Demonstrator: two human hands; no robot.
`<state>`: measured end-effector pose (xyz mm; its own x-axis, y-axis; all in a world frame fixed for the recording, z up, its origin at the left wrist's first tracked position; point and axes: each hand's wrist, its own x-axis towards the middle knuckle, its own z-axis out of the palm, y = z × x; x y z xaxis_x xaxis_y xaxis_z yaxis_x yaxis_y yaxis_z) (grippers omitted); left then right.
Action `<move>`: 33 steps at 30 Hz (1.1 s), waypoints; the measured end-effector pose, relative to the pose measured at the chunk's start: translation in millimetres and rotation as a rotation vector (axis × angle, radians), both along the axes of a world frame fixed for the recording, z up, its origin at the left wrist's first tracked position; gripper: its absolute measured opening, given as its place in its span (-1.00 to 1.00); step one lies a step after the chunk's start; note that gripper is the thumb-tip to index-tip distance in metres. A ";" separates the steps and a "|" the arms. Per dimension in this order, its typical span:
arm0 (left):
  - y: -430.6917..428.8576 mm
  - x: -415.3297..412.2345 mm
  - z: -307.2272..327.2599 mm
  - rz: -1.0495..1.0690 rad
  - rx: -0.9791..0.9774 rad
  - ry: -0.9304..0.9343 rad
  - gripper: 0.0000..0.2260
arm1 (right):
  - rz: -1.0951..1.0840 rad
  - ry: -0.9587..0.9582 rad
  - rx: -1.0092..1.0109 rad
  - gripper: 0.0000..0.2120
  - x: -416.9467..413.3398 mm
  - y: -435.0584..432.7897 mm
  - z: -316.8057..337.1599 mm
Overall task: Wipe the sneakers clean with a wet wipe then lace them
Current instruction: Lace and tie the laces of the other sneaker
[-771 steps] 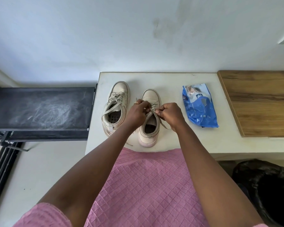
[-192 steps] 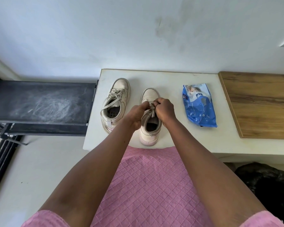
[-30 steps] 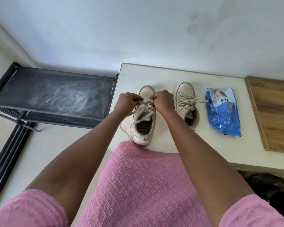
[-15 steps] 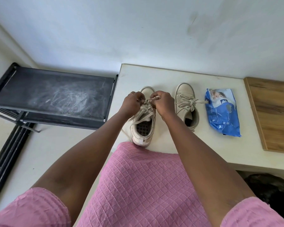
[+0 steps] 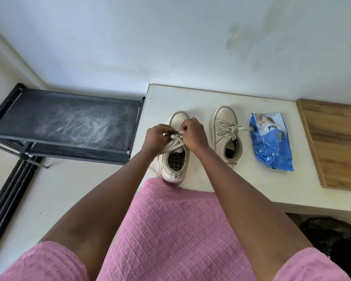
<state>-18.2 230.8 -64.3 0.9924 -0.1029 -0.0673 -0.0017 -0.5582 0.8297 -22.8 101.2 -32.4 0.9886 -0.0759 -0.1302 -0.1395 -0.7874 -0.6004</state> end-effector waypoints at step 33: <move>-11.4 0.5 5.1 0.005 0.101 0.013 -0.78 | -0.201 0.019 0.238 -0.89 -3.8 -11.4 -7.2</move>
<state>-17.6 219.4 -59.2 0.9919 -0.0897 -0.0902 0.0122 -0.6389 0.7692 -26.6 89.8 -39.6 0.9539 -0.2351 -0.1863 -0.2916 -0.5807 -0.7601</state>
